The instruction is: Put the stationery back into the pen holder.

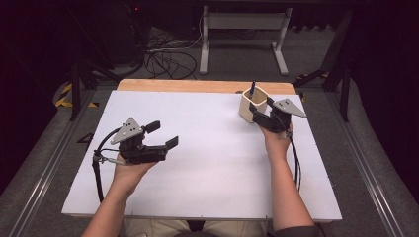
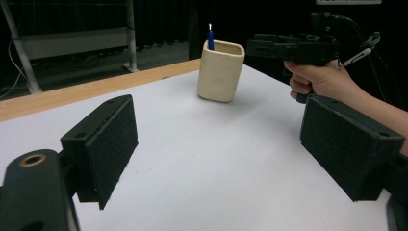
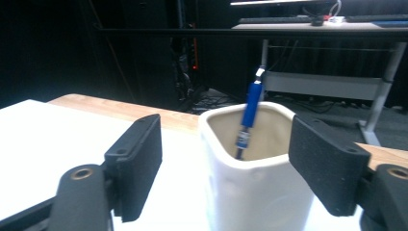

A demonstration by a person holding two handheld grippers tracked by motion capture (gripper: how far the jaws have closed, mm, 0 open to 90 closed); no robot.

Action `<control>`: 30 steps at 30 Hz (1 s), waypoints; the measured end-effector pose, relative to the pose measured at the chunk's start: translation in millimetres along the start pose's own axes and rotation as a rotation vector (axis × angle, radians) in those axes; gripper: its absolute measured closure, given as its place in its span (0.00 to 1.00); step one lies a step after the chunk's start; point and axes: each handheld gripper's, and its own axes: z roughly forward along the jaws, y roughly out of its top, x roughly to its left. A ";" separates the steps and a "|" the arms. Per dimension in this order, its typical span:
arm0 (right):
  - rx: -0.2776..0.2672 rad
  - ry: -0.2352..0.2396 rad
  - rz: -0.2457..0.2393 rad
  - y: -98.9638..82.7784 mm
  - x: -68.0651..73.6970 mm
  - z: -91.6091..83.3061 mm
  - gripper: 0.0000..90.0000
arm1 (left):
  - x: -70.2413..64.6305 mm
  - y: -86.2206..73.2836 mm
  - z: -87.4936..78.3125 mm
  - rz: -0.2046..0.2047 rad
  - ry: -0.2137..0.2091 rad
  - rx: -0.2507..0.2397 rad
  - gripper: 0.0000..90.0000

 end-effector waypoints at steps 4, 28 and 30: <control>-0.007 0.028 -0.005 -0.2 6.6 -3.1 0.26 | 0.3 0.1 -0.3 -0.001 0.001 -0.001 0.16; -0.034 0.224 0.018 4.1 33.7 -21.5 0.12 | 0.6 0.2 -2.0 -0.003 0.006 -0.003 0.16; -0.034 0.238 0.016 5.5 35.8 -23.8 0.12 | 1.2 0.7 -2.8 0.004 0.007 -0.006 0.16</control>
